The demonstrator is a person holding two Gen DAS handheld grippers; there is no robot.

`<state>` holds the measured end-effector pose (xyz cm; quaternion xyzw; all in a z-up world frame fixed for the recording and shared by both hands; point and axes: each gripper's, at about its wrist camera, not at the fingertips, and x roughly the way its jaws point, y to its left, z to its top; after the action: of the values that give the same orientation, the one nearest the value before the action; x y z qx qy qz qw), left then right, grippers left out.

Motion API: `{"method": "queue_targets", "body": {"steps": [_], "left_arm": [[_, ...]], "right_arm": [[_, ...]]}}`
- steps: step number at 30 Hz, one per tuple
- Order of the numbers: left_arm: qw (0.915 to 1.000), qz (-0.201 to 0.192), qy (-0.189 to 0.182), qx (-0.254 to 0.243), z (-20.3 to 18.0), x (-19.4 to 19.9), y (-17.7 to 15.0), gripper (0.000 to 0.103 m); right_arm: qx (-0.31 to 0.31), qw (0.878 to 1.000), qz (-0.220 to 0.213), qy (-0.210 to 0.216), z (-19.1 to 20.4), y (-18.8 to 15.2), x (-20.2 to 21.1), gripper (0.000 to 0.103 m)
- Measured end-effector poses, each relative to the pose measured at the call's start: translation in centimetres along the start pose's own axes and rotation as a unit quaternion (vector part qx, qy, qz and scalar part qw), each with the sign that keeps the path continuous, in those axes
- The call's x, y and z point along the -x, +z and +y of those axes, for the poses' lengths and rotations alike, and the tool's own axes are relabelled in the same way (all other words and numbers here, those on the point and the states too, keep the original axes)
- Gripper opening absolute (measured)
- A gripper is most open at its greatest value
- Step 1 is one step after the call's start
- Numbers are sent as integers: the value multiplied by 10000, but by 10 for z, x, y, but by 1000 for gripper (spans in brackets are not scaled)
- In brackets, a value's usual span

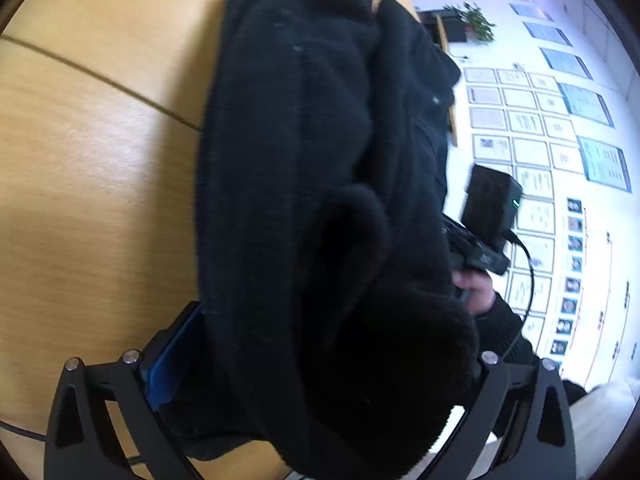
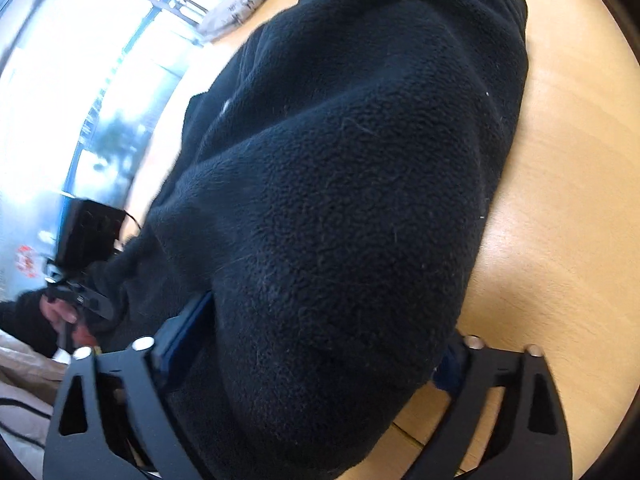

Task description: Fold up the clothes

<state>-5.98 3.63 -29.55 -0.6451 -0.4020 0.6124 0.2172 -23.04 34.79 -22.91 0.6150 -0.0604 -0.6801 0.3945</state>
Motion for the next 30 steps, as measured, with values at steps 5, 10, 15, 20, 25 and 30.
{"method": "queue_targets", "body": {"steps": [5,10,15,20,25,30], "left_arm": [[9998,-42,-154,131,3,0,-5,91],[9992,-115,-370,101,4,15,-18,64],[9972,-429,-609,52,1,43,-35,52],[9928,-821,-869,8,-2,103,-50,52],[9852,-1479,-836,-219,13,212,-39,52],[9734,-2140,-538,-612,47,353,4,52]], "right_arm": [[190,9979,-199,-588,30,-8,8,58],[319,9921,-586,-1066,63,-26,15,47],[467,9849,-937,-1381,100,-47,18,43],[720,9782,-1301,-1452,157,-36,21,42],[1074,9728,-1687,-1172,231,19,3,42],[1449,9616,-2170,-845,316,101,-45,42]]}}
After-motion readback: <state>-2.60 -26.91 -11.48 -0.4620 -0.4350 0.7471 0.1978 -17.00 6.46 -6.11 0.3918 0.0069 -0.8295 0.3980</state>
